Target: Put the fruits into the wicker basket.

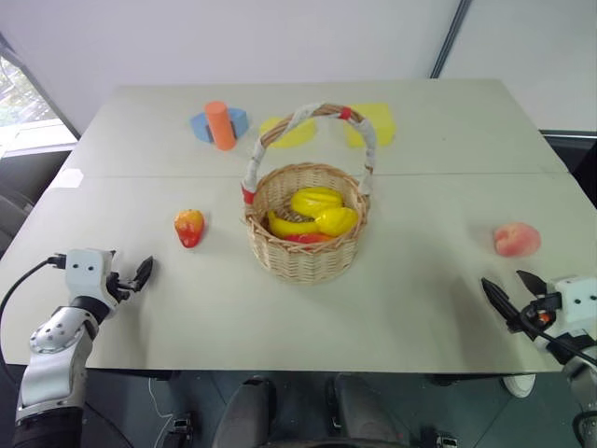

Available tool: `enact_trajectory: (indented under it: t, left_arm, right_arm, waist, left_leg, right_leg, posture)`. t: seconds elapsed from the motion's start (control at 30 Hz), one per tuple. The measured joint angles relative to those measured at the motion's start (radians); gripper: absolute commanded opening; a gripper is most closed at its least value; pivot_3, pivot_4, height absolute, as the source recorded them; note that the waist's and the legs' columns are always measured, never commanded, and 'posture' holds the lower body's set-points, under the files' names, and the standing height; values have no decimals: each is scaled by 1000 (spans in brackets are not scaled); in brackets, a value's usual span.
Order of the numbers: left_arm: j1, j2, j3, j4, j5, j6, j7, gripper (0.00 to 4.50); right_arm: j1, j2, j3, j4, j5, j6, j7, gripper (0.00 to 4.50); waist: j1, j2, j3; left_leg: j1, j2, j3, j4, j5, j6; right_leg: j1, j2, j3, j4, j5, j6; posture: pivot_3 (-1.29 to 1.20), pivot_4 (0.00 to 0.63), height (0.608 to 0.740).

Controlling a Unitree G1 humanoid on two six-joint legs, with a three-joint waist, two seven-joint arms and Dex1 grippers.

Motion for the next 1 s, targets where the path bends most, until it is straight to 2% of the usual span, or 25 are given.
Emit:
enact_trajectory:
  t: [0.43, 0.5, 0.77, 1.0]
  left_arm:
    - [20, -19, 12, -31, -26, 26, 24, 3924]
    - [20, -27, 17, -38, -29, 29, 33, 4467]
    - [-81, -31, 25, -89, -57, 76, 39, 4486]
    - [-168, 4, -71, -137, -51, 220, 18, 4486]
  right_arm:
    - [-23, -1, 42, -15, 4, 41, 22, 3449]
    - [-37, -1, 62, -51, 15, 65, 22, 3449]
    - [-181, -39, 111, -224, 100, 188, 20, 3449]
    - [-247, -145, 142, -392, 232, 325, 66, 3449]
  waist:
    - [1, 0, -1]
    - [-1, 0, -1]
    - [3, 0, 0]
    - [-1, -1, 0]
  left_leg:
    - [0, 0, 0, 1, 0, 0]
    - [0, 0, 0, 2, 0, 0]
    - [-2, 0, 0, 11, 0, 0]
    - [-3, 0, 0, 13, -2, 3]
  right_leg:
    - [-1, 0, 0, 3, 0, 0]
    - [-1, 0, 1, 4, 0, 0]
    - [-1, 1, 0, 9, 0, 0]
    - [-1, 1, 0, 9, 0, 0]
  posture:
    - [0, 150, 740]
    - [0, 150, 740]
    - [0, 150, 740]
    - [0, 150, 740]
